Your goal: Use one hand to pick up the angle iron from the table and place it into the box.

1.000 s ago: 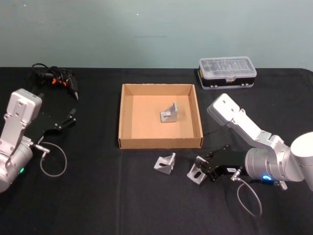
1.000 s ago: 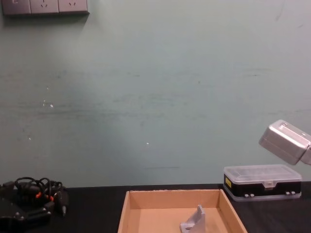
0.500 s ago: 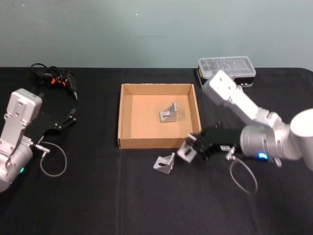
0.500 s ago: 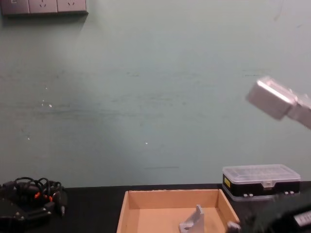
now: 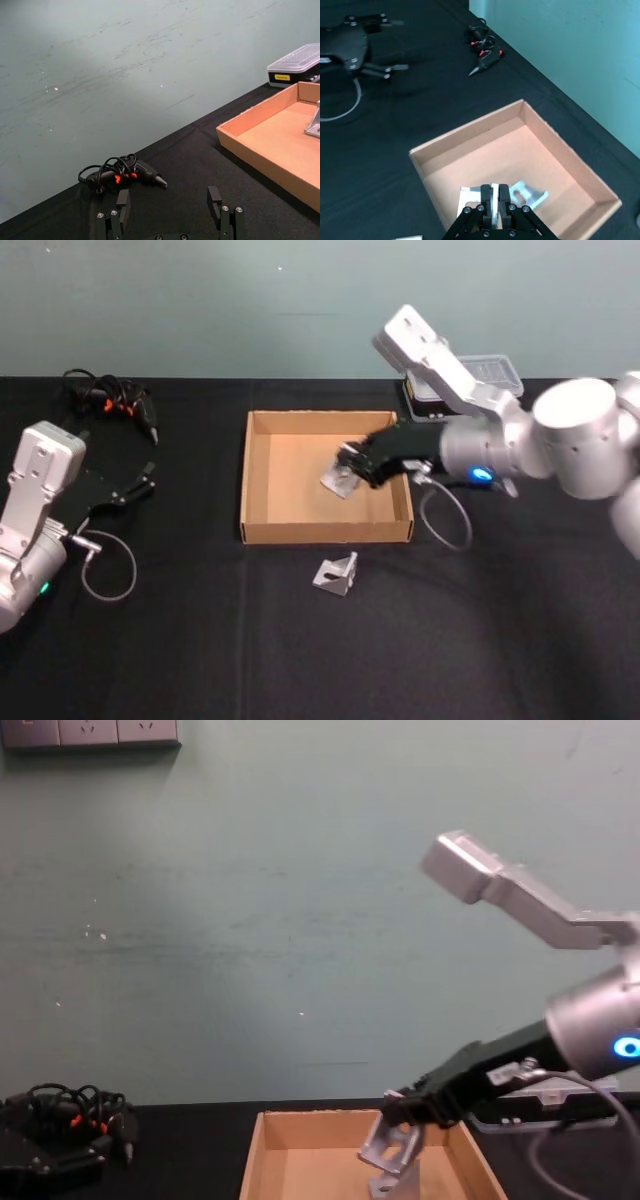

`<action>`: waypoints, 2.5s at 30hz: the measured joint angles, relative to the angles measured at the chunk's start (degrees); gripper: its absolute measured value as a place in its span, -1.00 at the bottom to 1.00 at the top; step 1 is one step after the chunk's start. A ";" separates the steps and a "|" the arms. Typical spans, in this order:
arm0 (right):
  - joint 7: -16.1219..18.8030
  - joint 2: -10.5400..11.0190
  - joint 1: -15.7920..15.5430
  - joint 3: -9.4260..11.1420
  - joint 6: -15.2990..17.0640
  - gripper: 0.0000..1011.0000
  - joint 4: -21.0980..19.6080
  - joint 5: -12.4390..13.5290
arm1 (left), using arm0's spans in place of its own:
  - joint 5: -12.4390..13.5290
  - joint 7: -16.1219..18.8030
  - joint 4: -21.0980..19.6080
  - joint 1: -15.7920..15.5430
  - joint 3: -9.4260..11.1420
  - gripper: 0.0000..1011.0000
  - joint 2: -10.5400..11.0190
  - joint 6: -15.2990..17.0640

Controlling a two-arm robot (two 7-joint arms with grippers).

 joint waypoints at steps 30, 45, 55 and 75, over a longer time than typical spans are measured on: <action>2.03 -16.16 13.28 -3.68 -9.31 -0.78 34.91 -4.29 | 0.00 0.00 0.00 0.00 0.00 1.00 -0.01 0.00; 1.99 -15.95 13.20 -3.76 -9.11 -0.19 34.26 -4.18 | 0.00 0.00 0.00 0.00 0.00 1.00 0.00 0.00; 1.94 -15.91 13.16 -3.80 -9.02 0.41 34.13 -4.14 | 0.00 0.00 0.00 0.00 0.00 1.00 0.00 0.00; 2.10 -5.34 2.21 0.06 -3.46 0.98 9.73 -0.86 | 0.00 0.00 0.00 0.00 0.00 1.00 0.00 0.00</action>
